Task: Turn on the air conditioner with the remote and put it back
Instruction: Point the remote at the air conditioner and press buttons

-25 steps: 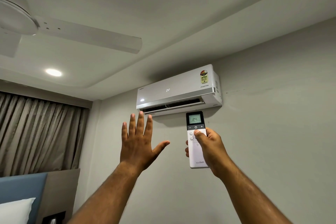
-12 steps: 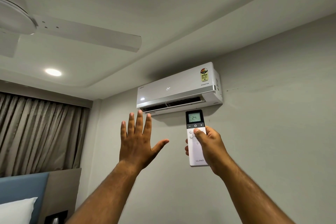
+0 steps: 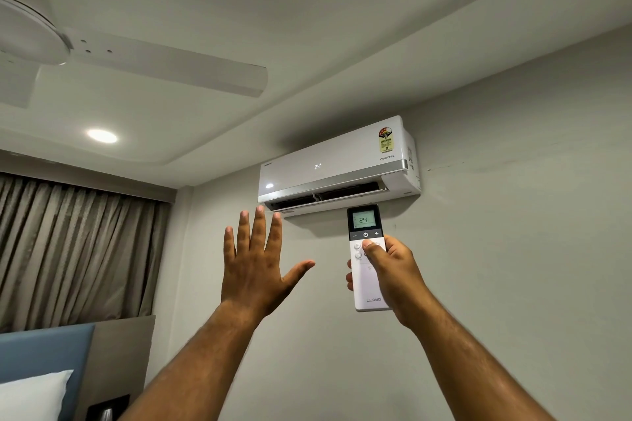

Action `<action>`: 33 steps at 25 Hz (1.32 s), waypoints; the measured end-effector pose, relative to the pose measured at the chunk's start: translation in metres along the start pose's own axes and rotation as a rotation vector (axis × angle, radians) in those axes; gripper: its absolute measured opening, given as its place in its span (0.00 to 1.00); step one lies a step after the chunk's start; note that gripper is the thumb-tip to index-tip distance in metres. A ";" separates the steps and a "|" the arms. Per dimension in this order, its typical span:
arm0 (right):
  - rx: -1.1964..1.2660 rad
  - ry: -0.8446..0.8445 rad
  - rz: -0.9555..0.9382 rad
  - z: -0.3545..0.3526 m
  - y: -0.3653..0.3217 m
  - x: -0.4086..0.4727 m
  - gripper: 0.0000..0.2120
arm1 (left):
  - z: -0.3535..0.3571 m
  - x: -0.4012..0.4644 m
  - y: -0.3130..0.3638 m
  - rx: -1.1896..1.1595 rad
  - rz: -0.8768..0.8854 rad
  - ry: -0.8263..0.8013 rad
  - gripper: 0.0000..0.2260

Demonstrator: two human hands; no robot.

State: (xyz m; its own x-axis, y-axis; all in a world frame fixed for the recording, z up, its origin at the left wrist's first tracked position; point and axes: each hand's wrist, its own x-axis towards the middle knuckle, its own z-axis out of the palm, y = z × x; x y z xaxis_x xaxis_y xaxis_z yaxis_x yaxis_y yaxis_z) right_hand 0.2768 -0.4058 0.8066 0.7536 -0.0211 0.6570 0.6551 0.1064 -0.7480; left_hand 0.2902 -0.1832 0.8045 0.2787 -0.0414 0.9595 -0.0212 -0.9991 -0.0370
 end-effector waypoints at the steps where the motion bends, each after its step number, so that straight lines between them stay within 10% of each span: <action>1: 0.000 0.000 -0.001 0.000 0.000 0.000 0.09 | -0.001 0.000 0.000 0.003 0.000 0.000 0.43; 33: -0.002 -0.020 -0.017 0.003 -0.012 -0.005 0.10 | -0.014 0.002 -0.002 0.020 -0.019 0.015 0.44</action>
State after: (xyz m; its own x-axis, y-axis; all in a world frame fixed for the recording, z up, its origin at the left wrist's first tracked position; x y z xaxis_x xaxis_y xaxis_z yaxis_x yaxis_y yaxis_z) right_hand 0.2648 -0.4036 0.8129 0.7413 -0.0025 0.6711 0.6677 0.1045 -0.7371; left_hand 0.2773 -0.1812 0.8099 0.2644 -0.0221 0.9642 0.0036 -0.9997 -0.0239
